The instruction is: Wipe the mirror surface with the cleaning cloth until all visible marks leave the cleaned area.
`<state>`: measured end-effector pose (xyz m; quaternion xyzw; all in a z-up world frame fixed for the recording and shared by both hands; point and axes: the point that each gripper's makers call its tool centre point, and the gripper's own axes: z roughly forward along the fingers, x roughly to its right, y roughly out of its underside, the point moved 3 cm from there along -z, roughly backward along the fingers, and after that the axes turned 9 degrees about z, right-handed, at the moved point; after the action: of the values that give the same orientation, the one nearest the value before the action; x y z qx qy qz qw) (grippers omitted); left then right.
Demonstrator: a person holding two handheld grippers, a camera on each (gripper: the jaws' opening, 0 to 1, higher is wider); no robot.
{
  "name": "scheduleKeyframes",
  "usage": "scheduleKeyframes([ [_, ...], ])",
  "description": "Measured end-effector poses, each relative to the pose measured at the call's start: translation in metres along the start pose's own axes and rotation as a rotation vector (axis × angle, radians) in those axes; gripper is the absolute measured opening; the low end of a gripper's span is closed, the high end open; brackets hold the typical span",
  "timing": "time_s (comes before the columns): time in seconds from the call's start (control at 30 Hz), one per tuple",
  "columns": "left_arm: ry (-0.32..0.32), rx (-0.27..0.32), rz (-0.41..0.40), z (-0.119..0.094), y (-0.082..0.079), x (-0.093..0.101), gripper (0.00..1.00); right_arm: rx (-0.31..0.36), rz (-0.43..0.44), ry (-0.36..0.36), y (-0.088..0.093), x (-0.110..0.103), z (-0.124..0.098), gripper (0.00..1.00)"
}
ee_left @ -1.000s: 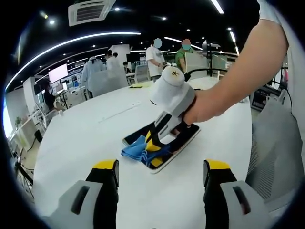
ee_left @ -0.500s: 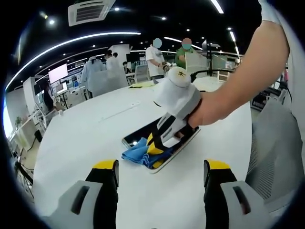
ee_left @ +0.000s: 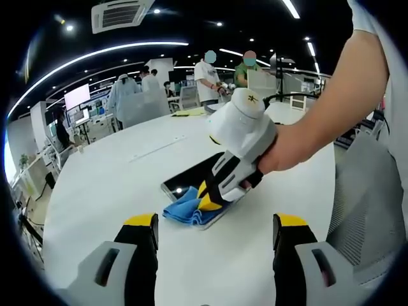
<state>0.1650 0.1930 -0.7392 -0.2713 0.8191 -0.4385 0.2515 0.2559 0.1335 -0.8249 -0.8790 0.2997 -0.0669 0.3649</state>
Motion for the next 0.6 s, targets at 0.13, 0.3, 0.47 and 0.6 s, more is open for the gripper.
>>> scheduleKeyframes([
  [0.13,0.002,0.003,0.002,0.0003,-0.0004,0.0008,0.73,-0.002,0.002,-0.003,0.0012,-0.002,-0.0005,0.02],
  [0.3,0.003,0.003,0.004,-0.0002,-0.0002,0.0013,0.73,-0.003,-0.004,-0.007,0.002,-0.0053,-0.0015,0.02],
  [0.47,0.0,0.002,0.004,-0.0012,0.0003,0.0001,0.73,-0.001,-0.003,-0.008,0.0027,-0.0067,-0.0016,0.02],
  [0.6,-0.003,0.0,0.005,-0.0018,0.0005,-0.0006,0.73,0.0,-0.001,-0.011,0.0035,-0.0095,-0.0021,0.02],
])
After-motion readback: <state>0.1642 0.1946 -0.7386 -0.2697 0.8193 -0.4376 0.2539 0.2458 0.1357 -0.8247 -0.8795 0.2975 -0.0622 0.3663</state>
